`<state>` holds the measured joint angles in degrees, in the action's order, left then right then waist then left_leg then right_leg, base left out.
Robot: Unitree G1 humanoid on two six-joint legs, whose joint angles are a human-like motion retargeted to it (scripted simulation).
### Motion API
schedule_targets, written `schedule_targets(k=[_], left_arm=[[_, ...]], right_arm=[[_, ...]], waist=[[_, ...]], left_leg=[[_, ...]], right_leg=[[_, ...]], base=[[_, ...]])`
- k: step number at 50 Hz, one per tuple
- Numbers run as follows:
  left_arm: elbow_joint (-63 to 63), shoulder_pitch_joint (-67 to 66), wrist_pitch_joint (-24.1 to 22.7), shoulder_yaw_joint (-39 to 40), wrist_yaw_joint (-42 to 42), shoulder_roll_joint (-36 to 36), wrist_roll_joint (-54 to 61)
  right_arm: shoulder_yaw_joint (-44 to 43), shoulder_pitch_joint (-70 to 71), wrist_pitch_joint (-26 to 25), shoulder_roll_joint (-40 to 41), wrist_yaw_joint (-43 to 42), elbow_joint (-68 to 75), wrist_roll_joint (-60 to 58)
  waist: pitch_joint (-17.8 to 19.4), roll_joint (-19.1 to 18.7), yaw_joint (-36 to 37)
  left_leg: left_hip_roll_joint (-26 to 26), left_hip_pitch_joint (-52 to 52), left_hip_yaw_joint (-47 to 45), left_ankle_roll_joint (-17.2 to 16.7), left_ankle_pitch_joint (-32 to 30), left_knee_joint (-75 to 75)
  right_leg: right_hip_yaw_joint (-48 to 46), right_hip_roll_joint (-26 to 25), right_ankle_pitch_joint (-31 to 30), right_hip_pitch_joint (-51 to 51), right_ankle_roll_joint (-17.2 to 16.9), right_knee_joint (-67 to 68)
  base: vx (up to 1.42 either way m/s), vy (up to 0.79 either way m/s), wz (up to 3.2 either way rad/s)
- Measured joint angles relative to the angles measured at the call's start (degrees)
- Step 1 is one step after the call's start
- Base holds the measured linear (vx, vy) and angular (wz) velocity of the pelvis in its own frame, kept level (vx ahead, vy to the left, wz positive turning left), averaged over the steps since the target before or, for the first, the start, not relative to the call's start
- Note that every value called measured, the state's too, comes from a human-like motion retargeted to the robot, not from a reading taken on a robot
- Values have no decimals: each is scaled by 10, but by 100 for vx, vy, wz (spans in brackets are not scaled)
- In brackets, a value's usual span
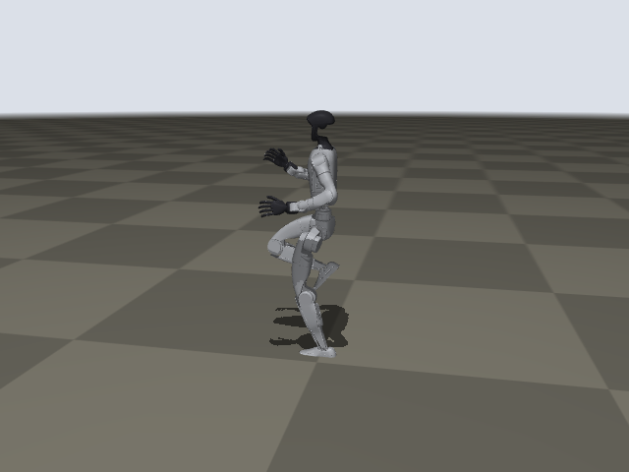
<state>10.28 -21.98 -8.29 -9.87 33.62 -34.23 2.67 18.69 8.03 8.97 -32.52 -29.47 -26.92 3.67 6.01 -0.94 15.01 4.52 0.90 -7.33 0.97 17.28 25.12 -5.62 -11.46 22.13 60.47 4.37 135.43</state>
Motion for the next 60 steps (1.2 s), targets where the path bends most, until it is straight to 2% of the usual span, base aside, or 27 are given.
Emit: schedule_targets(k=[2, 3, 5, 8, 10, 12, 13, 15, 18, 20, 22, 25, 27, 29, 31, 33, 35, 38, 39, 41, 45, 48, 50, 52, 55, 57, 60], left_arm=[[-31, 210, 10, -38, 63, 61, -18], [-41, 320, 12, -52, 85, 93, -30], [-25, 491, 7, -54, 107, 144, -67], [44, 654, -1, -29, 123, 163, -129], [82, 707, -1, -38, 122, 151, -132], [105, 730, -11, -65, 104, 140, -91], [123, 725, -17, -82, 92, 135, -74], [153, 722, -24, -93, 65, 112, -51], [204, 648, -31, -76, 32, 87, -29], [204, 605, -52, -37, 15, 95, 8], [215, 529, -68, -12, 3, 88, 42], [213, 409, -59, 40, -7, 66, 34], [171, 304, -52, 75, 13, 75, 32], [93, 178, -62, 89, 29, 96, 96], [18, 46, -68, 90, 19, 107, 153], [-15, -68, -72, 86, 8, 70, 173], [-15, -161, -71, 86, -20, 2, 186], [-18, -271, -46, 99, -126, -77, 221], [-22, -300, -36, 112, -149, -99, 222], [-11, -378, -27, 146, -171, -131, 200], [16, -421, -9, 165, -176, -148, 136], [-34, -256, 5, 108, -183, -93, 132], [-13, -174, 8, 105, -161, -20, 142], [9, -72, 12, 109, -123, 45, 134], [-18, 161, 35, 53, -61, 113, 117], [-23, 316, 20, -13, -26, 149, 124], [45, 514, -32, -81, 13, 208, 90]], right_arm=[[-8, -65, -17, 19, -22, 111, 1], [-24, -111, -17, 34, -16, 156, 31], [-62, -231, 3, 47, 8, 176, 77], [-158, -426, 35, -39, 113, 90, 83], [-217, -539, 13, -100, 220, 64, 140], [-278, -638, -25, -132, 311, 70, 156], [-301, -695, -32, -133, 328, 65, 136], [-327, -739, -53, -126, 353, 78, 106], [-304, -739, -68, -121, 345, 100, 81], [-270, -640, -76, -164, 323, 168, 99], [-223, -560, -69, -171, 279, 196, 99], [-168, -412, -59, -142, 208, 237, 70], [-135, -242, -47, -95, 130, 289, 51], [-95, -41, -41, -31, 66, 312, 49], [-53, 136, -41, 42, 46, 280, 24], [-14, 276, -43, 92, 32, 209, -7], [24, 393, -48, 101, 14, 132, -18], [98, 514, -83, 66, 65, 48, -28], [111, 541, -86, 50, 72, 25, -28], [122, 560, -83, 32, 62, -14, -25], [76, 441, -40, 10, 40, -103, 13], [-33, 235, -26, 13, 109, -152, 7], [-126, 37, -23, 42, 137, -170, -18], [-206, -131, -24, 69, 137, -143, -9], [-207, -239, -54, 123, 92, 41, 61], [-159, -230, -56, 147, 51, 198, 168], [-178, -260, -2, 81, 61, 200, 195]], waist=[[105, 4, -58], [139, 4, -82], [150, 2, -126], [78, -25, -239], [6, -52, -314], [-63, -71, -334], [-92, -66, -330], [-114, -38, -317], [-96, 13, -306], [-65, 9, -303], [-37, 9, -286], [35, -24, -230], [117, -53, -165], [181, -52, -113], [197, -36, -89], [177, -14, -34], [128, 12, 56], [30, 29, 106], [5, 31, 109], [-35, 17, 109], [-57, -26, 81], [-76, -18, 64], [-77, -1, 56], [-32, 19, 26], [98, 35, -49], [168, 40, -103], [187, 30, -188]], left_leg=[[-17, -1, 29, 32, 102, 162], [-19, 0, 40, 18, 113, 217], [-18, -38, 42, -8, 106, 224], [2, -115, 89, -23, 20, 102], [21, -121, 127, -47, -127, 39], [22, -105, 148, -75, -288, 6], [10, -98, 153, -79, -327, 9], [-30, -71, 132, -53, -302, 83], [-59, -4, 41, 25, -208, 336], [-41, 93, -9, 85, -129, 562], [-39, 217, -27, 116, -52, 776], [-40, 461, -22, 92, 67, 1036], [-13, 601, -12, 61, 117, 1099], [26, 704, -15, 50, 128, 1081], [52, 770, -36, 65, 105, 1017], [78, 791, -69, 72, 56, 940], [111, 775, -105, 63, 2, 856], [44, 696, -124, 55, -63, 669], [20, 652, -122, 50, -95, 598], [-3, 529, -106, 29, -167, 455], [-12, 231, -45, -47, -319, 133], [16, 103, -63, -66, -407, -45], [21, 47, -58, -59, -359, -66], [-5, 4, -19, -29, -144, -18], [-34, -6, 23, 57, 115, 171], [-28, -5, 18, 27, 126, 283], [-8, -63, 6, -29, 103, 273]], right_leg=[[1, -7, 23, 82, -33, -7], [5, 5, 29, 116, -41, -39], [3, 25, 30, 164, -42, -132], [-35, 56, -41, 160, -78, -311], [-55, 68, -118, 113, -108, -460], [-35, 39, -195, 28, -122, -637], [-17, 33, -228, -32, -126, -725], [29, 49, -290, -169, -142, -889], [99, 108, -400, -415, -177, -1124], [102, 143, -455, -538, -180, -1226], [122, 151, -421, -631, -178, -1259], [166, 99, -113, -689, -109, -1182], [195, 57, 4, -666, -64, -1020], [227, 49, 48, -650, -62, -889], [240, 76, 40, -695, -81, -902], [265, 121, -11, -760, -100, -985], [301, 167, -121, -789, -140, -1062], [318, 182, -370, -792, -189, -1166], [310, 168, -391, -773, -190, -1143], [259, 127, -352, -723, -153, -1031], [24, 142, -196, -589, 16, -698], [10, 93, -108, -387, 60, -442], [17, 46, -62, -246, 49, -289], [21, 19, -2, -129, -9, -159], [23, 32, 76, 7, -60, -57], [23, 39, 78, 72, -51, -83], [4, 15, 33, 151, -79, -180]], base=[[77, 16, 196], [88, 18, 167], [103, 15, 101], [120, 6, 86], [126, -5, 78], [130, -11, 15], [130, -10, 2], [127, -7, 12], [123, -6, 37], [113, -10, 29], [103, -10, -13], [88, -6, -105], [75, 0, -258], [80, 10, -250], [98, 20, -102], [115, 23, -67], [120, 29, -93], [111, 35, 44], [108, 31, 91], [112, 29, 39], [113, 24, 35], [104, 18, 42], [101, 13, 53], [95, 7, 142], [77, 1, 204], [75, -2, 110], [94, -1, 27]])
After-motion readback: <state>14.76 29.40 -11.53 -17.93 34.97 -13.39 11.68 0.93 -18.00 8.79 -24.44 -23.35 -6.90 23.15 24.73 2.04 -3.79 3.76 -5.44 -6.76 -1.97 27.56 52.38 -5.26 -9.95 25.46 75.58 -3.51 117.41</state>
